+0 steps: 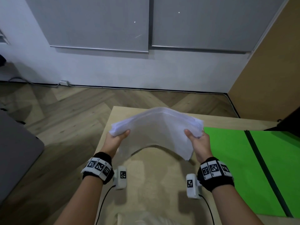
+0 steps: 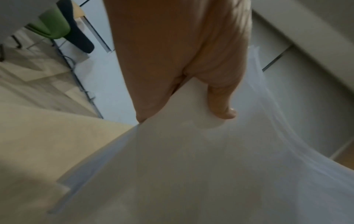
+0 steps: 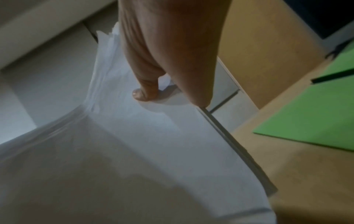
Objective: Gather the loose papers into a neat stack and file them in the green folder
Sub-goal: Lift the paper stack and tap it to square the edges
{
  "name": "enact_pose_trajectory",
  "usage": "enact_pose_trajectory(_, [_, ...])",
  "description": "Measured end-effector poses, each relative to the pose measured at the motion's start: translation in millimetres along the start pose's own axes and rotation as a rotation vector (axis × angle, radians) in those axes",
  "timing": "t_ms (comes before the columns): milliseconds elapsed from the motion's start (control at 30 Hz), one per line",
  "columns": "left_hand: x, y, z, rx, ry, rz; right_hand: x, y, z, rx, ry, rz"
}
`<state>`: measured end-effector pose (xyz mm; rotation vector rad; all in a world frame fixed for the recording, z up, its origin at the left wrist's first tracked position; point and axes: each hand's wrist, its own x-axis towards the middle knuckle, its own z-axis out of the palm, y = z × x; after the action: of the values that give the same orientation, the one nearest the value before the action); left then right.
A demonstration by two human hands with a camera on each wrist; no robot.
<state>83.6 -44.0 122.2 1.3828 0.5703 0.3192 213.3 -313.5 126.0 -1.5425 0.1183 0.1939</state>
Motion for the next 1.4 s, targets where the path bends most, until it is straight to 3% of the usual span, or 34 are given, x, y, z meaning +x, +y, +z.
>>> enact_pose_trajectory(133, [-0.3, 11.2, -5.8, 0.048, -0.078, 0.067, -5.7, -16.4, -7.5, 0.042, -0.030, -0.097])
enact_pose_trajectory(300, [1.5, 1.7, 7.6, -0.066, 0.181, -0.003, -10.2, -11.8, -1.1, 0.072, -0.022, -0.037])
enact_pose_trajectory(733, [19.6, 8.7, 26.5, -0.126, 0.408, -0.012, 12.0, -8.4, 15.2, 0.058, 0.266, -0.085])
enact_pose_trajectory(900, [19.0, 8.6, 24.4, -0.125, 0.366, -0.016, 15.9, -2.8, 8.0, 0.024, 0.288, -0.125])
enact_pose_trajectory(1167, [20.8, 2.8, 19.8, -0.120, 0.310, -0.081, 9.8, 17.4, -1.8, 0.101, 0.043, 0.016])
enact_pose_trajectory(1300, [16.1, 7.3, 25.7, -0.031, 0.243, -0.067, 13.0, 25.7, -2.8, 0.030, 0.044, 0.083])
enact_pose_trajectory(1400, [21.2, 2.3, 27.9, 0.173, 0.142, -0.026, 15.9, 22.3, -2.7, 0.035, 0.045, 0.075])
